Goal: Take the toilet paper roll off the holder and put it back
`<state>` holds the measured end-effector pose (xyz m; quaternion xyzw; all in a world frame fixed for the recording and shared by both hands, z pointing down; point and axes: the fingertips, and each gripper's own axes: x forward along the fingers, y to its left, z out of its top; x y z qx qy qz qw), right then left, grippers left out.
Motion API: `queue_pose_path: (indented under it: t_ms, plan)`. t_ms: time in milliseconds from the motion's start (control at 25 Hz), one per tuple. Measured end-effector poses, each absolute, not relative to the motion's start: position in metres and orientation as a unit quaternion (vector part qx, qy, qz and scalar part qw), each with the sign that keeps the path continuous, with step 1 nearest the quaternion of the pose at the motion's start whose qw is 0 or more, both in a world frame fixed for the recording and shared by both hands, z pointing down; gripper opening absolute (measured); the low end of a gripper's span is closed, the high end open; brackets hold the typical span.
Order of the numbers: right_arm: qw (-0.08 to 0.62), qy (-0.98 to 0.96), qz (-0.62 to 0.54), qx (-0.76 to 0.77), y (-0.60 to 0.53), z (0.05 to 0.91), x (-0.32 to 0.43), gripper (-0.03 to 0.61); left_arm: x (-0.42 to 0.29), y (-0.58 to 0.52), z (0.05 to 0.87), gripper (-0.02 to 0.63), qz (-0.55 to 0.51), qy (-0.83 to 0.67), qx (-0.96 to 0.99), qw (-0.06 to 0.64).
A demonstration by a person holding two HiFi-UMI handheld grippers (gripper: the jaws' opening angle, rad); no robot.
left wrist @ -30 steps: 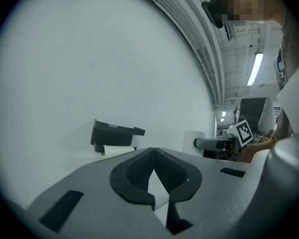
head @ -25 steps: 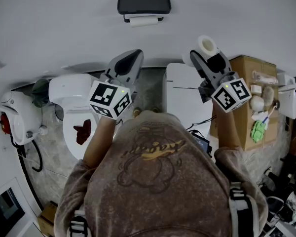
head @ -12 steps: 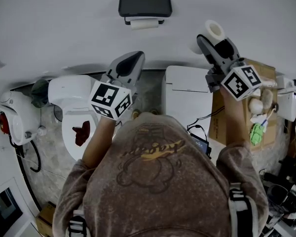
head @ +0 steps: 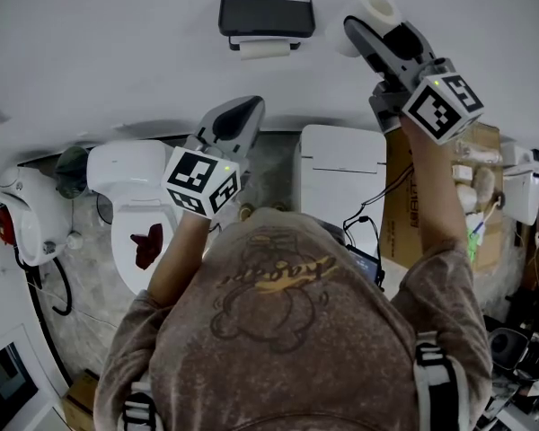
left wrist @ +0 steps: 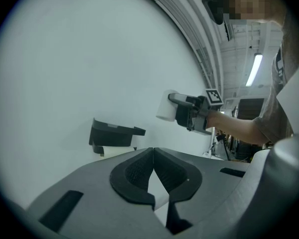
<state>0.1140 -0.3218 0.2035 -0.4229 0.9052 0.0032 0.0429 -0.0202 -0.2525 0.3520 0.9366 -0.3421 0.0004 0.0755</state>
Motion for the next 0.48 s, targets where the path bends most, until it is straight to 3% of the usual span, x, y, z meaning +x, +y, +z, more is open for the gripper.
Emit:
queue_pose_path:
  t_ms: [480]
  plan:
    - [0.033,0.926,0.027,-0.374,-0.383,0.198,0.046,0.29,-0.031,-0.259,0.36,0.02,0.004,-0.354,0.931,0.087]
